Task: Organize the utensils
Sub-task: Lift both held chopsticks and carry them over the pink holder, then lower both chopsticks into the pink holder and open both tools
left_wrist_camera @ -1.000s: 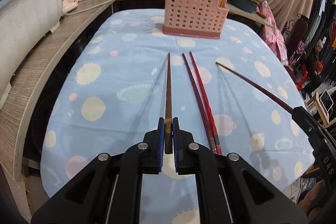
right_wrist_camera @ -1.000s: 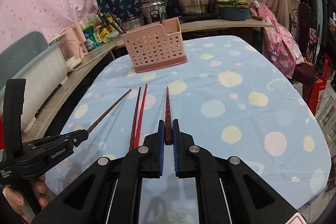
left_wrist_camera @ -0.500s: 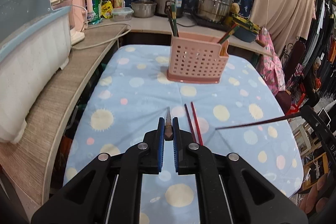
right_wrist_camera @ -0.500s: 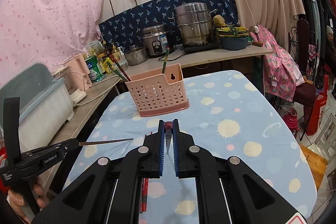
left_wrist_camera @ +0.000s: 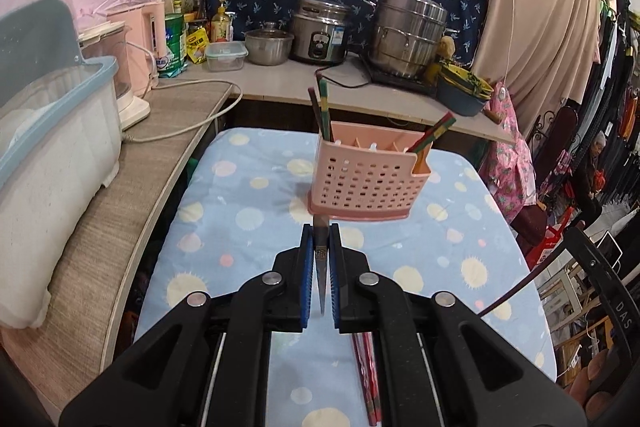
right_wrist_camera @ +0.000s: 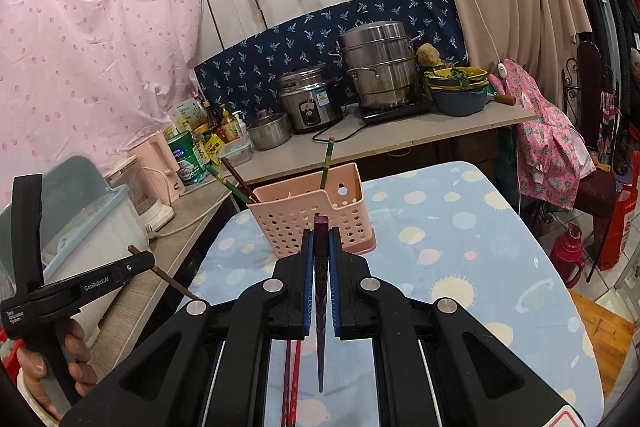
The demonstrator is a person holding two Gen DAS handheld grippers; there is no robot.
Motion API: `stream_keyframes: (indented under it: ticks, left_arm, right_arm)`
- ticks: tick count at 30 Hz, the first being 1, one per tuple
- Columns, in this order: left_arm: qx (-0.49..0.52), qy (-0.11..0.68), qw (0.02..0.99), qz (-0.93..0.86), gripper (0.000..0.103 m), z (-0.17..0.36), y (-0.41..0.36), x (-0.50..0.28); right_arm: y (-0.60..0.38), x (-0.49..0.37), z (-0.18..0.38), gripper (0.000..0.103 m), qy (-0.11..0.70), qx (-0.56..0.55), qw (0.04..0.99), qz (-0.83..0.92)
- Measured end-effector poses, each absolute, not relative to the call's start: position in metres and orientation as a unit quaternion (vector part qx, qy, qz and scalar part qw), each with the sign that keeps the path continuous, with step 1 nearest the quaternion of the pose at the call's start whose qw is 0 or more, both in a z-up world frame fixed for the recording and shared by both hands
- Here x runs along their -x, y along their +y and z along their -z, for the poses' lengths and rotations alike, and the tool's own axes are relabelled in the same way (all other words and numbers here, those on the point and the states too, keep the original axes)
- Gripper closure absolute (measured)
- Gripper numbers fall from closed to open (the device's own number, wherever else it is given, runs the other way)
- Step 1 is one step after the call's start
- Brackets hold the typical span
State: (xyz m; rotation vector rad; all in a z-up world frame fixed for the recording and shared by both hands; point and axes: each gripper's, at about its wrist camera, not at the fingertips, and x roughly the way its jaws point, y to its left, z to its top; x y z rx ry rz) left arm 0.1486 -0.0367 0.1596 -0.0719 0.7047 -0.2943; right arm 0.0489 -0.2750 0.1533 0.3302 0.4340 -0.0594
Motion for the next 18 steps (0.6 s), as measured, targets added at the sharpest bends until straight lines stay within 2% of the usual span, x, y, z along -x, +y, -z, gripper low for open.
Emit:
stream_keyframes:
  ticks: [7, 18]
  left_arm:
    - [0.05, 0.314, 0.935, 0.158, 0.096, -0.202, -0.044, -0.172]
    - [0.074, 0.212, 0.962, 0.153, 0.096, -0.28, -0.064, -0.226]
  right_arm:
    - [-0.287, -0.075, -0.185, 0.096, 0.179, -0.173, 0.968, 0.021]
    - [-0.302, -0.149, -0.243, 0.096, 0.113, -0.186, 0.976, 0.014]
